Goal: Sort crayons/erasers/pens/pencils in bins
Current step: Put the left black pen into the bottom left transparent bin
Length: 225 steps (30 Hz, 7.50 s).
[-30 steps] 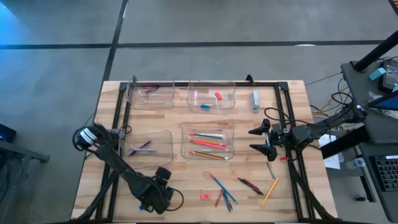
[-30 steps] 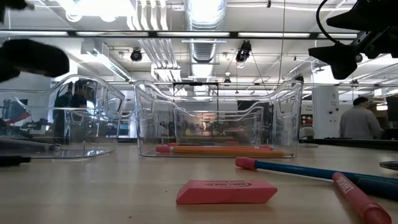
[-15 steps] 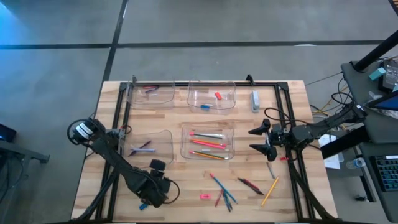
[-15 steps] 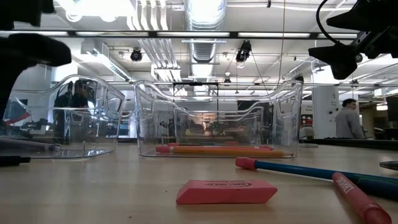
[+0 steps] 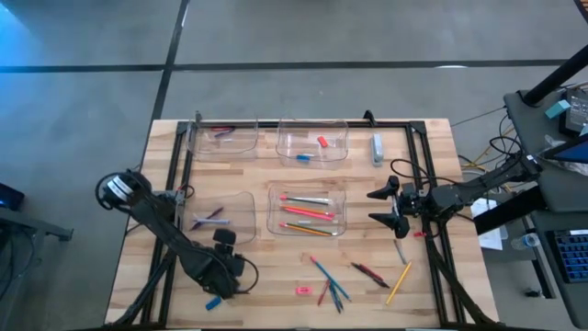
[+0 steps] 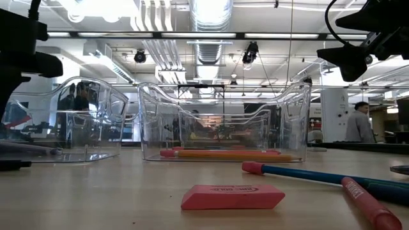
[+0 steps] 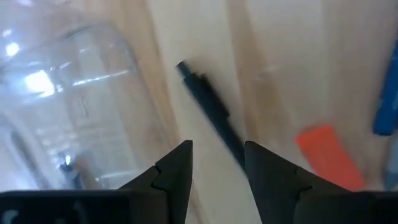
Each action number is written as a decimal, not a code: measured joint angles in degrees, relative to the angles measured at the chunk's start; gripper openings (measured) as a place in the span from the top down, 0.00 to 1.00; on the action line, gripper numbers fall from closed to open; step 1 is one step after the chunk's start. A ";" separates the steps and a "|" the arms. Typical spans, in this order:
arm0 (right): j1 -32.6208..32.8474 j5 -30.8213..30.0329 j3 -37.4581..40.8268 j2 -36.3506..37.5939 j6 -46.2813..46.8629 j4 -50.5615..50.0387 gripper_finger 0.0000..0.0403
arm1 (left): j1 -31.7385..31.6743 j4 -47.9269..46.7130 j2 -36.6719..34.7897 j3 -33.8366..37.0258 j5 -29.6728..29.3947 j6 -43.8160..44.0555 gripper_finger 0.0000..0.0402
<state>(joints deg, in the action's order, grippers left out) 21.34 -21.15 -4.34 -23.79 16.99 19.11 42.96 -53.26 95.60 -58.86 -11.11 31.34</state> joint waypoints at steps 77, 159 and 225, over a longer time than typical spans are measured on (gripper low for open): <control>0.00 -0.09 0.92 0.02 1.03 0.39 0.19 | 8.91 12.35 -8.70 12.53 10.98 27.12 0.84; 0.00 -1.46 1.51 0.02 0.96 0.52 0.19 | -4.21 2.24 -12.29 4.26 -14.77 12.68 0.60; 0.01 -1.46 1.79 0.01 1.35 0.86 0.19 | -2.17 13.73 7.23 0.47 1.14 11.58 0.96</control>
<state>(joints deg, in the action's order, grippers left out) 21.35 -22.61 -2.55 -23.78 18.35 19.98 40.80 -39.53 102.83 -58.38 -9.97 42.92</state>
